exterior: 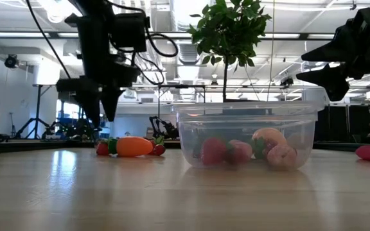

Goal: Pick and placing Produce into tupperware
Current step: Put the red strawberry into the transparent bin

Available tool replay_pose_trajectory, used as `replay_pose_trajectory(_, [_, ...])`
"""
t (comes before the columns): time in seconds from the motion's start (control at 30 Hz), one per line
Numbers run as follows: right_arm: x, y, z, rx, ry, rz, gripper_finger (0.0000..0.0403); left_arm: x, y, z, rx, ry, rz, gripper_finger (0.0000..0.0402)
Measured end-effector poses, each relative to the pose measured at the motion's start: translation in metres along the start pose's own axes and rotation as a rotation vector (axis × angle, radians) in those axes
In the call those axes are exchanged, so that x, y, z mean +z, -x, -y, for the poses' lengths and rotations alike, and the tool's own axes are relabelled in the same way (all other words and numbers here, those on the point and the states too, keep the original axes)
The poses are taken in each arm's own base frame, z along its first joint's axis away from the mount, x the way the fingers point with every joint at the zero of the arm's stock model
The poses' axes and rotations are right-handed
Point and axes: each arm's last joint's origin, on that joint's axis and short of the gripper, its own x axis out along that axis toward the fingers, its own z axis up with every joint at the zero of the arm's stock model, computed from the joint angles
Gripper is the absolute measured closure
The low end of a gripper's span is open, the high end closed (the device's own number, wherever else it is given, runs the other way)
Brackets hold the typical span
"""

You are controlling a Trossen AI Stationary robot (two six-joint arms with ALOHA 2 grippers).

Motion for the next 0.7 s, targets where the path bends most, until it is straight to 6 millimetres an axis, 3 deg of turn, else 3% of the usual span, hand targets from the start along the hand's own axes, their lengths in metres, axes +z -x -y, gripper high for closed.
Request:
replay_pose_trajectory(0.33, [0.0,0.0,0.0,0.0,0.0,0.0,0.017,-0.01,-0.022,-0.009,-0.07,-0.068,0.013,0.0176])
replay_pose_trajectory(0.53, [0.0,0.0,0.0,0.0,0.0,0.0,0.017,-0.013,-0.028,-0.024,-0.058,-0.004,0.058,0.0176])
replay_pose_trajectory(0.7, [0.0,0.0,0.0,0.0,0.0,0.0,0.017,-0.017,-0.034,-0.028,-0.152,0.028,0.116,0.0176])
